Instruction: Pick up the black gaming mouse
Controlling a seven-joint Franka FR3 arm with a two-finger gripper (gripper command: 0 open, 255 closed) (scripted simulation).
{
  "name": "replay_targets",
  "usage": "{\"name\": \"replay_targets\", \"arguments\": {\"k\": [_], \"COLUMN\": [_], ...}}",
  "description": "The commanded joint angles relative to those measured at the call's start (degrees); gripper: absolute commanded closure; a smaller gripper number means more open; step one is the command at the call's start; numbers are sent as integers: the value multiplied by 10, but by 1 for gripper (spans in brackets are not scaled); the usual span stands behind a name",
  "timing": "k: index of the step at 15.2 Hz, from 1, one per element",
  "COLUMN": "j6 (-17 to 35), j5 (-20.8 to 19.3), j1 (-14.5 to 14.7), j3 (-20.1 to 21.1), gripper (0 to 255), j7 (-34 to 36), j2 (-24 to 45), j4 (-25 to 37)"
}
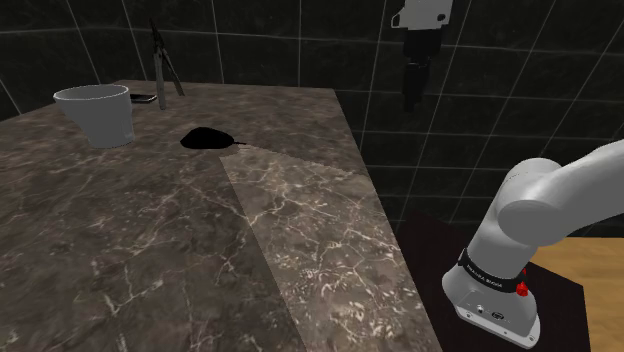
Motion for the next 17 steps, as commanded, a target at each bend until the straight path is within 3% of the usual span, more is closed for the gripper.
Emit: {"name": "replay_targets", "arguments": {"k": [1,9,17], "j6": [0,80,133], "j5": [0,39,56], "j1": [0,31,58], "j3": [0,42,84], "gripper": [0,0,0], "j7": [0,20,38], "j2": [0,130,268], "j4": [0,65,168]}}
